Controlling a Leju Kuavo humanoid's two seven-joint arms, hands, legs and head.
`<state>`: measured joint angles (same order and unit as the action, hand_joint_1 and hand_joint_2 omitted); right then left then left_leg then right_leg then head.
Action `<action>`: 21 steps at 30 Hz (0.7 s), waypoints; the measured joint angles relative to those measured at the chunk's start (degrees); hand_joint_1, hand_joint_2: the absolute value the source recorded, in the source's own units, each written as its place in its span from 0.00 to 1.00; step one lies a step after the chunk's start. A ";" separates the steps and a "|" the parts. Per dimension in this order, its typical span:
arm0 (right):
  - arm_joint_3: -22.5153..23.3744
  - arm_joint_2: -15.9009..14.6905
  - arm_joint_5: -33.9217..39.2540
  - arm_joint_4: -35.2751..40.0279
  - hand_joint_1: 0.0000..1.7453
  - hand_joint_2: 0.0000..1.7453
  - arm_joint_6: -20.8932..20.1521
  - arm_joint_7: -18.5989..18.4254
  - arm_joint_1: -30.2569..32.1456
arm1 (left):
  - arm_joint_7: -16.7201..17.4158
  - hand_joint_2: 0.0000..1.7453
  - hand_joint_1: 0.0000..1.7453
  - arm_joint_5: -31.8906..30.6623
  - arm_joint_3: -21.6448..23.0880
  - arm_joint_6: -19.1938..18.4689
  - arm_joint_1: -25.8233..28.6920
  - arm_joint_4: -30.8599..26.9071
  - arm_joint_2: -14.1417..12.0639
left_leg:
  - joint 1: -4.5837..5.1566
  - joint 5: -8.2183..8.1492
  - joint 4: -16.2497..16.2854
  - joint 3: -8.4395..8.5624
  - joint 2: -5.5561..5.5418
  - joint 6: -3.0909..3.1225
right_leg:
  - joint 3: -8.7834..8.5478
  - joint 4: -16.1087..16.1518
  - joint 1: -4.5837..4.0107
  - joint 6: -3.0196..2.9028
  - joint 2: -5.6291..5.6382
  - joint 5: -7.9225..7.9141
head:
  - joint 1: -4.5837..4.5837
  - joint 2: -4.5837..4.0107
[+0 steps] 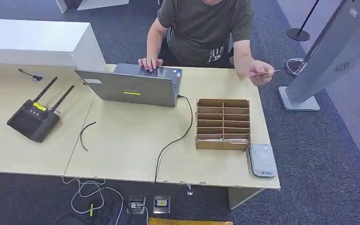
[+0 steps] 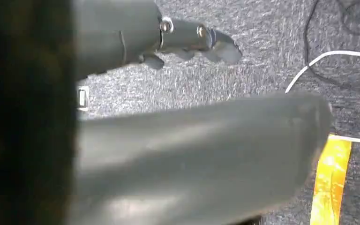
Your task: Pass the card to the sensor for recognition and then transmit it.
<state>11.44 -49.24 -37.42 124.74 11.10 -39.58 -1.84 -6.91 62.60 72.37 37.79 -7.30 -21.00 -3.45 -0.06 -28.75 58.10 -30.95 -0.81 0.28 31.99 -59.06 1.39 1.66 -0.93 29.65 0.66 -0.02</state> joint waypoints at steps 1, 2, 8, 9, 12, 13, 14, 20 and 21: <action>-2.10 -0.11 0.18 0.00 0.00 1.00 -0.33 0.00 -1.59 | 0.20 0.00 0.00 -0.26 0.02 -0.17 -0.05 0.02 -0.02 | 0.00 0.00 0.00 0.00 0.00 0.00 | 0.02 0.00 0.00 0.00 0.00 0.00 | 0.02 0.02; -4.22 -0.24 0.24 0.00 0.00 1.00 -0.74 -0.02 -3.32 | 0.48 0.00 0.00 -0.52 0.09 -0.26 -0.10 0.04 -0.04 | 0.00 0.00 0.00 -0.11 0.02 0.00 | 0.00 -0.02 0.00 -0.01 0.02 -0.01 | 0.02 0.02; -19.36 -0.26 0.26 -0.15 0.00 1.00 -2.77 -0.02 -13.22 | 0.92 0.00 0.00 -1.51 0.48 -1.07 -0.70 0.24 -0.22 | -0.01 0.04 0.00 -0.07 -0.07 -0.01 | 0.08 -0.01 -0.02 -0.02 -0.06 -0.01 | 0.04 0.02; -20.92 -0.26 0.44 -0.20 0.00 1.00 -2.77 -0.02 -14.22 | 1.03 0.00 0.00 -1.53 0.48 -1.20 -0.70 0.28 -0.26 | -0.01 0.04 0.00 -0.08 -0.06 -0.01 | 0.09 -0.01 -0.02 -0.02 -0.05 -0.01 | 0.00 0.02; -25.80 -0.22 0.98 -0.35 0.00 1.00 -2.84 -0.02 -16.45 | 1.31 0.00 0.00 -1.68 0.50 -1.42 -0.73 0.48 -0.31 | -0.02 0.04 0.00 -0.12 -0.06 -0.01 | 0.11 -0.01 -0.02 -0.02 -0.04 -0.01 | 0.02 0.02; -27.00 -0.18 1.07 -0.50 0.00 1.00 -2.99 0.00 -17.22 | 1.57 0.00 0.00 -1.79 0.50 -1.55 -0.72 0.50 -0.31 | -0.01 0.03 0.00 -0.18 -0.07 -0.01 | 0.13 -0.01 -0.01 -0.02 -0.06 -0.01 | -0.02 0.02; -28.66 0.02 1.11 -0.94 0.00 1.00 -3.36 0.02 -18.58 | 1.79 0.00 0.00 -1.88 0.50 -1.81 -0.70 0.57 -0.31 | -0.01 0.03 0.00 -0.19 -0.05 -0.01 | 0.18 -0.01 -0.01 -0.02 -0.03 -0.01 | 0.06 0.02; -37.87 1.48 1.44 -4.33 0.00 1.00 -6.27 1.20 -22.93 | 2.93 0.00 0.00 -3.10 0.52 -2.95 -0.81 0.94 -0.31 | -0.01 0.04 0.00 -0.18 -0.05 -0.01 | 0.19 -0.01 -0.02 -0.02 -0.04 -0.01 | 0.00 0.02; -38.67 1.75 1.42 -4.76 0.00 1.00 -6.49 1.31 -23.34 | 2.97 0.00 0.00 -3.19 0.52 -2.97 -0.82 1.01 -0.31 | -0.01 0.04 0.00 -0.17 -0.05 -0.01 | 0.19 -0.01 -0.02 -0.02 -0.04 -0.01 | 0.02 0.02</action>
<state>-27.23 -47.50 -36.00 119.98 4.61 -38.27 -25.18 -3.93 59.41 72.89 34.82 -8.12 -20.00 -3.76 -0.07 -28.71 58.10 -31.13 -0.86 0.27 32.18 -59.06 1.37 1.64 -0.97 29.64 0.68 0.00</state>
